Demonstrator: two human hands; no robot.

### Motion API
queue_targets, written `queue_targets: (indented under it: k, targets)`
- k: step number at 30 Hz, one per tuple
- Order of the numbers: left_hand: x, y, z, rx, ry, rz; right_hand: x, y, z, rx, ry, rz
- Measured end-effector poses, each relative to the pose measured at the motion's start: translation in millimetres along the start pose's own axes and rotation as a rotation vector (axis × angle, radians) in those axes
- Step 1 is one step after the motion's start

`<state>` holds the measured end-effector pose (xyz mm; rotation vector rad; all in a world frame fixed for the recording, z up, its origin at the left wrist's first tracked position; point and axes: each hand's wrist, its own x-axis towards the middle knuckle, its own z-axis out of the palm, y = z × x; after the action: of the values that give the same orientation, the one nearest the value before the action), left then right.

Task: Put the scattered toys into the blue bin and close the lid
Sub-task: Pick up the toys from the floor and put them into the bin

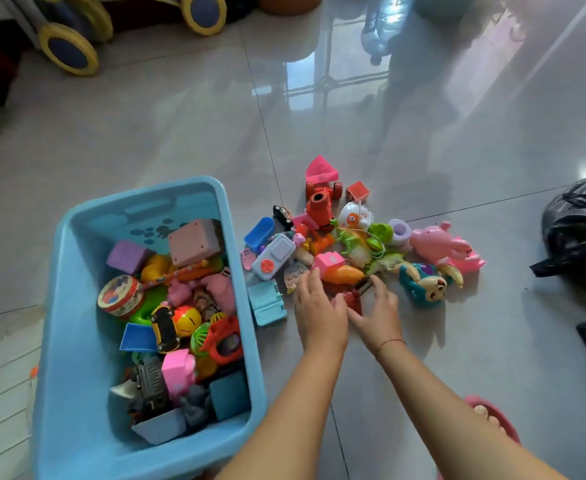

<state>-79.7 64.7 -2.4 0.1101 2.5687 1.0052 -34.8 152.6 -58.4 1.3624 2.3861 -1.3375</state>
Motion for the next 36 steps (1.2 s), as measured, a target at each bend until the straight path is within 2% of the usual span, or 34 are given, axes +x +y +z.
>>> queue_targets:
  k: [2,5,10,12,19,24,27,30,33,36]
  targets:
    - [29.6,-8.7,15.9,0.094,-0.04,-0.061,15.7,6.0,10.2,-0.023,0.006,0.016]
    - [72.2,-17.5,31.6,0.211,-0.068,-0.057,29.3,8.2,28.6,-0.026,0.026,0.03]
    - [105.2,-13.9,47.6,0.224,-0.092,-0.008,39.3,5.6,45.0,-0.115,0.064,0.042]
    - [102.4,-14.8,48.9,0.19,-0.063,0.009,38.9,6.5,44.9,-0.082,0.049,0.043]
    - [49.4,-29.6,35.6,-0.065,0.012,-0.098,2.5,33.9,22.9,0.118,0.018,0.133]
    - [3.4,-8.7,-1.3,-0.199,0.162,0.007,-39.6,25.5,-13.1,0.319,0.145,0.212]
    - [-23.0,7.2,-42.9,-0.3,0.305,0.081,-61.3,-12.6,-33.5,0.422,0.207,0.087]
    - [-41.5,8.7,-94.3,-0.37,0.504,0.128,-83.8,-68.7,-38.5,0.534,0.178,-0.125]
    - [-51.4,-13.0,-144.0,-0.349,0.745,0.101,-116.5,-124.5,-23.0,0.605,0.03,-0.32]
    - [-53.0,-51.7,-181.5,-0.279,0.86,-0.086,-146.5,-163.4,-1.5,0.543,-0.212,-0.458]
